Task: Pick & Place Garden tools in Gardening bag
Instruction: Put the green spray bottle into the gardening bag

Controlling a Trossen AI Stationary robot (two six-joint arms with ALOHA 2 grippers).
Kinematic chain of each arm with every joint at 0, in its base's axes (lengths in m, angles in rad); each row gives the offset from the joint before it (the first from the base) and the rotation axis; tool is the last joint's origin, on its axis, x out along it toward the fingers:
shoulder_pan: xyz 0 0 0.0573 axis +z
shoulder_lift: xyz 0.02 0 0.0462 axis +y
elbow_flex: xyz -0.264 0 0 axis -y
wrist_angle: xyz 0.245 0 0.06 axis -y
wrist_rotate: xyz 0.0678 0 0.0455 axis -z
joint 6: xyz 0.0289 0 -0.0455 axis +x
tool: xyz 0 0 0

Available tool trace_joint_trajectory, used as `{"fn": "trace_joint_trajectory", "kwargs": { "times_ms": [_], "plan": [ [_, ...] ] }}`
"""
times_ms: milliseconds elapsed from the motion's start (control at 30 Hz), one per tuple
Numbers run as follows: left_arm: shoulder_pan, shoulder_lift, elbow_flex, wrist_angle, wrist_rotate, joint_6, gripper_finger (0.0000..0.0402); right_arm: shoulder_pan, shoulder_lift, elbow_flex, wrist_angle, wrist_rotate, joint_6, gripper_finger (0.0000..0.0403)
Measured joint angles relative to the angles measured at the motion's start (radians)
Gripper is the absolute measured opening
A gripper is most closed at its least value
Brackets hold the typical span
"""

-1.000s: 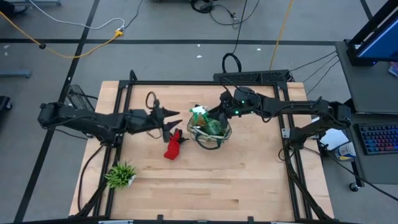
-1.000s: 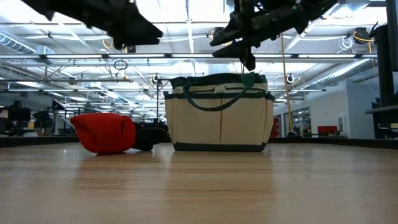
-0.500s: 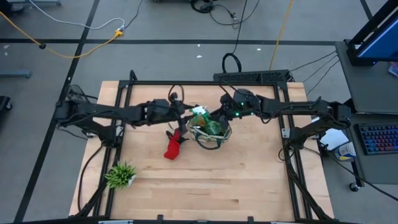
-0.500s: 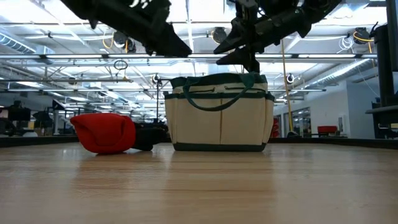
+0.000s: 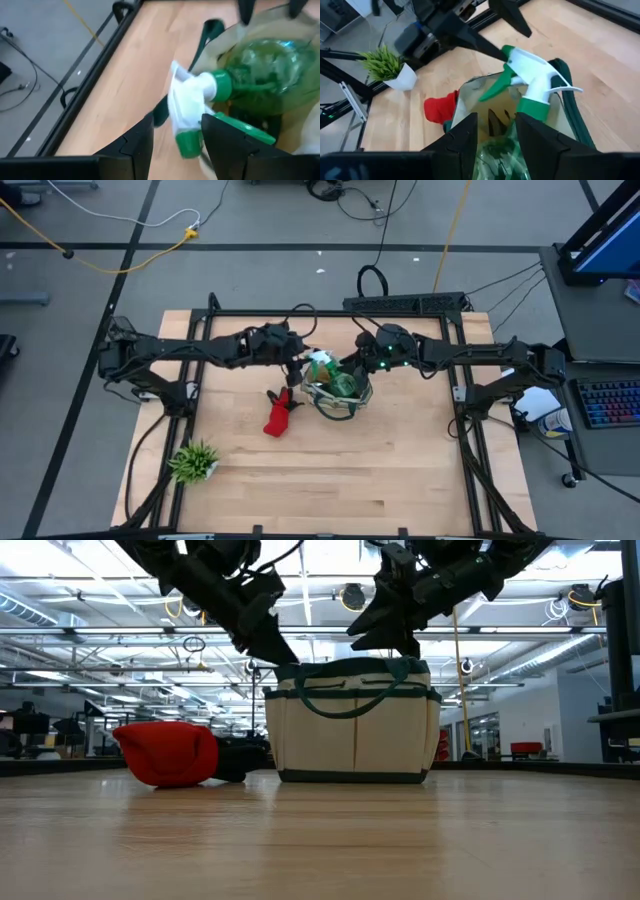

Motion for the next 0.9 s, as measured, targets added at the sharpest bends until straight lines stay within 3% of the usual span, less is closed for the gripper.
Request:
{"fn": "trace_joint_trajectory", "kwargs": {
  "times_ms": [433,633,800,900],
  "plan": [
    [0.015,-0.007,0.000,-0.073,0.016,0.026,0.0171,0.000,0.000,0.000,-0.060,0.003,-0.001,0.0128],
    [0.015,-0.005,0.000,-0.073,0.064,0.037,0.0114,0.000,-0.005,0.000,-0.064,0.003,-0.001,0.0128],
    [0.015,-0.002,-0.001,-0.072,0.055,0.040,0.0059,0.001,-0.053,0.001,-0.171,0.140,-0.035,0.0128],
    [0.013,-0.004,-0.001,-0.073,0.055,0.033,0.0050,0.001,-0.065,0.000,-0.287,0.237,-0.016,0.0128]
  ]
}}
